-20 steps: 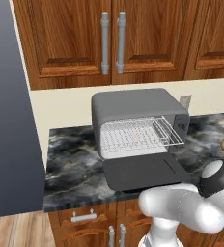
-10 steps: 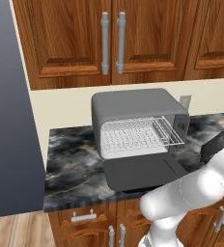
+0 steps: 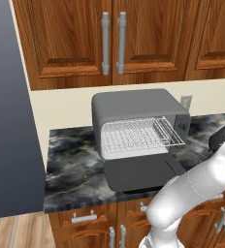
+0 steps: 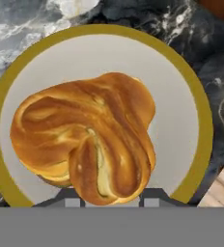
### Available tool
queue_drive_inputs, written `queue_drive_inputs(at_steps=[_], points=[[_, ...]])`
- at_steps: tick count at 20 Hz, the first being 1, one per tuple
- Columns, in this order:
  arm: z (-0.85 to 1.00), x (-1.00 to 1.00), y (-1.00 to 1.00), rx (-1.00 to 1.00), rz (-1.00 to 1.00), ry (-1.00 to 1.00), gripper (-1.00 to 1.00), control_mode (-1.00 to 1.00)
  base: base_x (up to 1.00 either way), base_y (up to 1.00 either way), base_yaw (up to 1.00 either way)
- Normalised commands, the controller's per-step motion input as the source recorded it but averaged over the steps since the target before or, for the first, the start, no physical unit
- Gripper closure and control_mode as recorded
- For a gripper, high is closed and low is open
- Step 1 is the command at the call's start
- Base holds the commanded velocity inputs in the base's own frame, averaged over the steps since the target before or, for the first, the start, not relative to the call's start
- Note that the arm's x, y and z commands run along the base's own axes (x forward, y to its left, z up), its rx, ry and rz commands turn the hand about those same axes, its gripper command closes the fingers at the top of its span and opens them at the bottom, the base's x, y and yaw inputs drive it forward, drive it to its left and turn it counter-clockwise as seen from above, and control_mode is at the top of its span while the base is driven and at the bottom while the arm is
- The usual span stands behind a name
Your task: Pick up the heated bread from the toaster oven and place it in the bowl. Then move the bread bowl to the dining counter.
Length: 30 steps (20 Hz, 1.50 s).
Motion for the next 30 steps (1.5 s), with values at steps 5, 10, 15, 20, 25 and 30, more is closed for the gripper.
queue_drive_inputs(at_steps=[5,10,15,20,25,30], points=[[-0.26,0.48,-0.19,0.0,0.01,-0.04,-1.0,-1.0,0.0,0.0,0.0],[0.0,0.02,-0.09,0.02,0.0,0.0,-1.0,-1.0,0.0,0.0,0.0],[0.0,-0.42,-0.19,0.02,-0.02,0.0,-1.0,-1.0,0.0,0.0,0.0],[0.0,-1.0,-0.59,0.06,-0.11,0.0,-1.0,-1.0,0.0,0.0,0.0],[-0.18,-0.57,-0.39,0.24,-0.17,0.0,-1.0,-1.0,0.0,0.0,0.0],[-0.18,0.09,-0.1,0.26,-0.15,-0.02,-1.0,-1.0,0.0,0.0,0.0]])
